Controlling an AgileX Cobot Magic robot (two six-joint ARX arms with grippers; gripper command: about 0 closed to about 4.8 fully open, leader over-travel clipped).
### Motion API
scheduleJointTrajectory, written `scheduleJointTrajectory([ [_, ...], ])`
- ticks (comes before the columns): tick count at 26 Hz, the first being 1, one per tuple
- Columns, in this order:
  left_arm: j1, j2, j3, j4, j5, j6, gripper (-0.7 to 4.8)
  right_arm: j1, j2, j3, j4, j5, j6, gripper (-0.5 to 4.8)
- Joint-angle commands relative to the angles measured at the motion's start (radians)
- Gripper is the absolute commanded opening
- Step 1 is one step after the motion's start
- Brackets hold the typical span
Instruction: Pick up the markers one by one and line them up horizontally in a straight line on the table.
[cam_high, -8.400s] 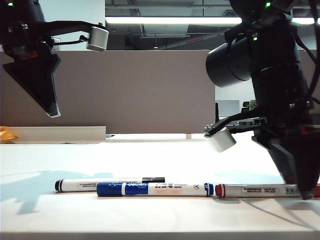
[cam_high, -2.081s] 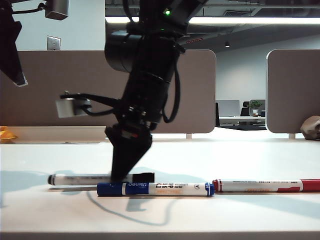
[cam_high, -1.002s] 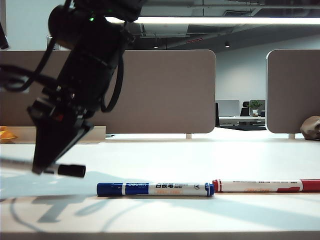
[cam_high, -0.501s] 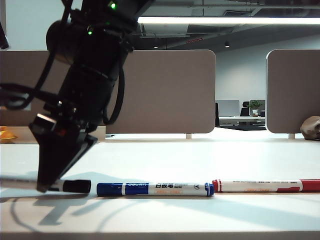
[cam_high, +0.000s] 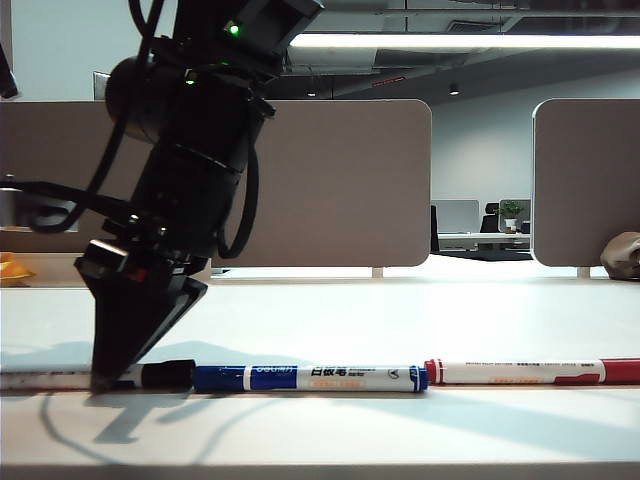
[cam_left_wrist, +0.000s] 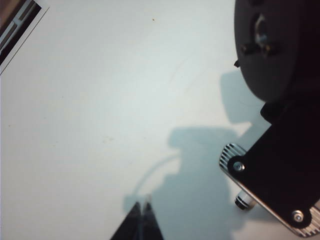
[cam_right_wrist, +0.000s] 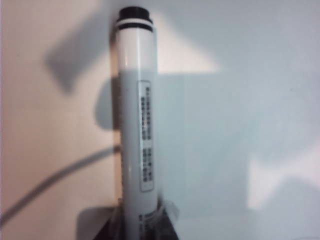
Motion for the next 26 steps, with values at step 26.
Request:
scheduleJointTrajectory([
  [26,0.000,-0.003,0.003,0.020,0.008,0.000,-0.06,0.007,0.001,0.007,-0.036,-0.028,0.004,2.17],
])
